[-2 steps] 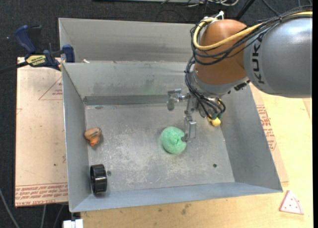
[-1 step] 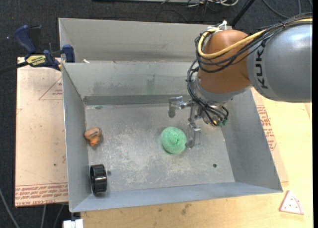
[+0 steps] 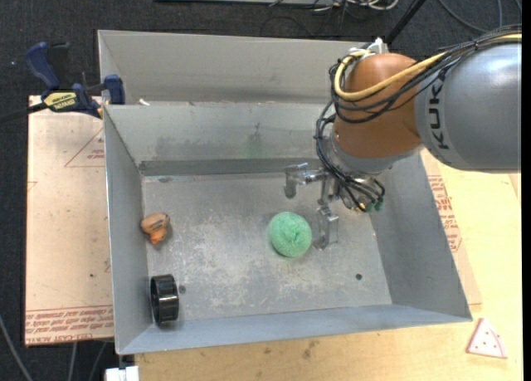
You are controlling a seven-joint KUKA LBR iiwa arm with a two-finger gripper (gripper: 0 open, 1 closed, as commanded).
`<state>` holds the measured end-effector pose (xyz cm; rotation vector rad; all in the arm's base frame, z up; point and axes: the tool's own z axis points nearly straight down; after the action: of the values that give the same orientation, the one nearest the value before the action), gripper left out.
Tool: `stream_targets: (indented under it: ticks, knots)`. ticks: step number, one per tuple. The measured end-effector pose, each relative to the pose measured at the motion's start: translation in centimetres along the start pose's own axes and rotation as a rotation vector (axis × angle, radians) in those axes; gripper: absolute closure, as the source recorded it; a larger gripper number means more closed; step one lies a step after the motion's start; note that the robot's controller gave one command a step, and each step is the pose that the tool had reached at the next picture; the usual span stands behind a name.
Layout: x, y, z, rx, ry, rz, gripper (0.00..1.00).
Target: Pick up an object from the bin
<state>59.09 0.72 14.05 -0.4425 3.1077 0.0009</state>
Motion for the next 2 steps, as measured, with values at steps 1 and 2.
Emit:
stream_targets:
  ticks: [1, 2]
  knots:
    - [0.4, -2.3, 1.6, -0.002, 0.001, -0.055, 0.0]
    - [0.7, -2.7, 3.5, 0.0, 0.001, -0.299, 0.0]
